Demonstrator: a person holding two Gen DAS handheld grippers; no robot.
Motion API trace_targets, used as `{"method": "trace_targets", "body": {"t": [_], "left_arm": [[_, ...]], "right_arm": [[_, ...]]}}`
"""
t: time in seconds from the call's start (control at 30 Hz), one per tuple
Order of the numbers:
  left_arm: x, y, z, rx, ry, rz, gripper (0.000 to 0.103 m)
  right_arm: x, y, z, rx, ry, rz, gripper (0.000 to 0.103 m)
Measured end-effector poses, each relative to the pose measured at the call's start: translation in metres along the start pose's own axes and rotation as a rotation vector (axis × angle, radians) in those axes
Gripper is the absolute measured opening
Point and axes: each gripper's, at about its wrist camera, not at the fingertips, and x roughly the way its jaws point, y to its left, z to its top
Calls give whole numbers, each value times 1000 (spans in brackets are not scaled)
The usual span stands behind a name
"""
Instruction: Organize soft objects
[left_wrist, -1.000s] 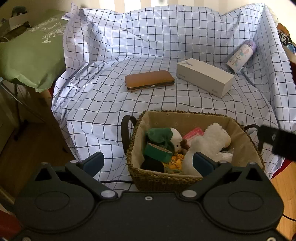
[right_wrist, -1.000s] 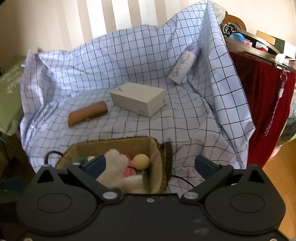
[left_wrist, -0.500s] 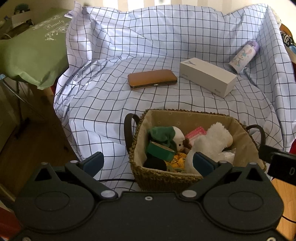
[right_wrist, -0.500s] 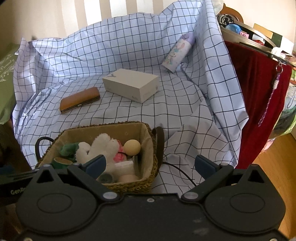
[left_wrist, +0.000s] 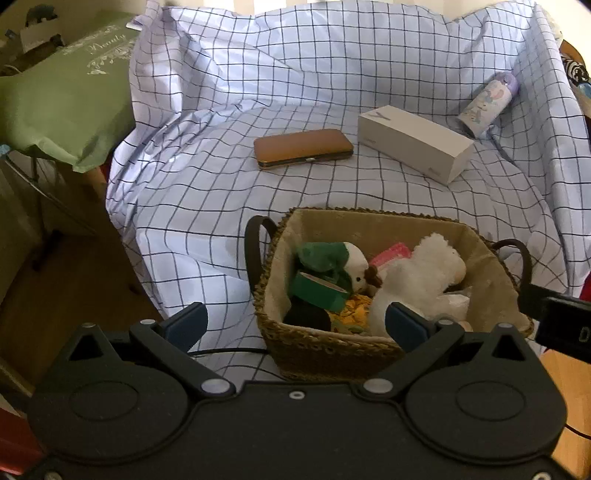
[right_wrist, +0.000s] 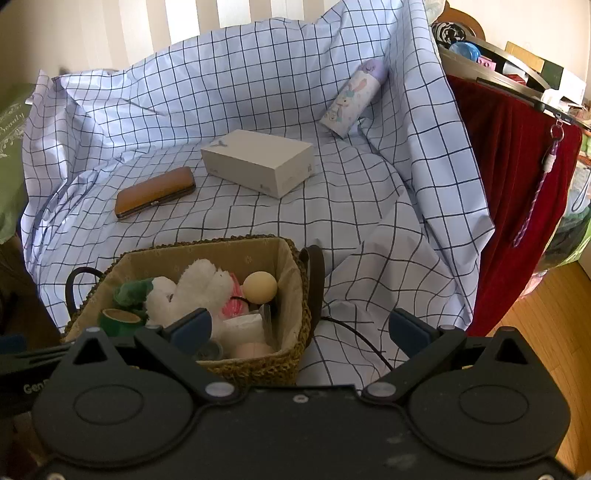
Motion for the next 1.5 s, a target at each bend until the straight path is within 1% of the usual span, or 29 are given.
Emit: {"method": "trace_targets", "body": {"t": [0.53, 1.5], "left_arm": [[5, 2, -1, -1, 30, -12, 99], [5, -1, -4, 7, 38, -10, 99]], "right_arm": [[1, 1, -2, 0, 9, 8, 103], [2, 1, -4, 6, 19, 15, 103]]}}
